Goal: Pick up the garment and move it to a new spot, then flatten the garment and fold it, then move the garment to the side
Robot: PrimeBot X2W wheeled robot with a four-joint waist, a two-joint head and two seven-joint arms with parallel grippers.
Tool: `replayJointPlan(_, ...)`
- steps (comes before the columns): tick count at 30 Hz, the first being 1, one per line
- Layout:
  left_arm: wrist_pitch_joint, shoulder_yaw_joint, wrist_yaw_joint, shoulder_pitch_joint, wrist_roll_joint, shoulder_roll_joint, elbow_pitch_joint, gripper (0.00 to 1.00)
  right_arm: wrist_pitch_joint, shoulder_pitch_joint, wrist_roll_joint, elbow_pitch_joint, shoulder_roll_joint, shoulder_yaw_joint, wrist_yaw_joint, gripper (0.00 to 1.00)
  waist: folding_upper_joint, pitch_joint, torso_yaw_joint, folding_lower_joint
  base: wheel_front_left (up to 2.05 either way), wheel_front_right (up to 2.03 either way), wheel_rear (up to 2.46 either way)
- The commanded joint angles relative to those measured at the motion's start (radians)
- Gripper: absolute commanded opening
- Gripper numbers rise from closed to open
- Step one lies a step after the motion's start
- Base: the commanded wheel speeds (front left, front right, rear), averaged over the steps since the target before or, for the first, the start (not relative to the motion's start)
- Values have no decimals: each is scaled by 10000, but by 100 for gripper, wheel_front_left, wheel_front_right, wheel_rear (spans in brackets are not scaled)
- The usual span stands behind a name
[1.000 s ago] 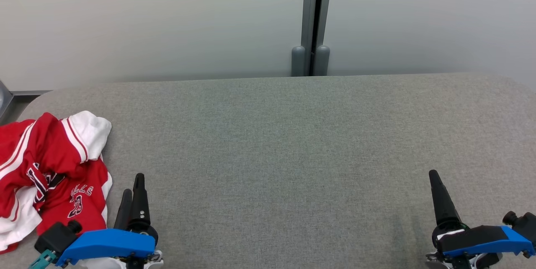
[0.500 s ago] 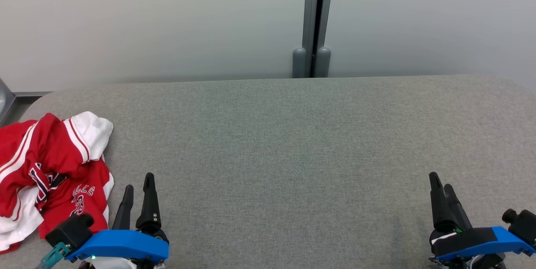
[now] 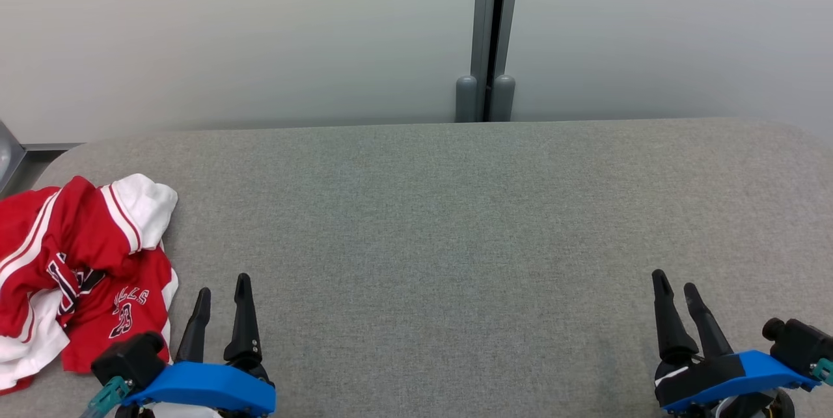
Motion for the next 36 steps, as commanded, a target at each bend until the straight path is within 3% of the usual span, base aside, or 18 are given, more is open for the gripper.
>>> replayJointPlan(1,-117,-34,32,-45,300,78,-54,100,-87,37,-319,-120,-75,30,17,100,0,-5,3,0,0,0,0)
replayJointPlan(36,-946,-522,300,-42,3279,266,706,100,-654,224,-3335,20,-98,200,23,100,0,-140,138,0,0,0,0)
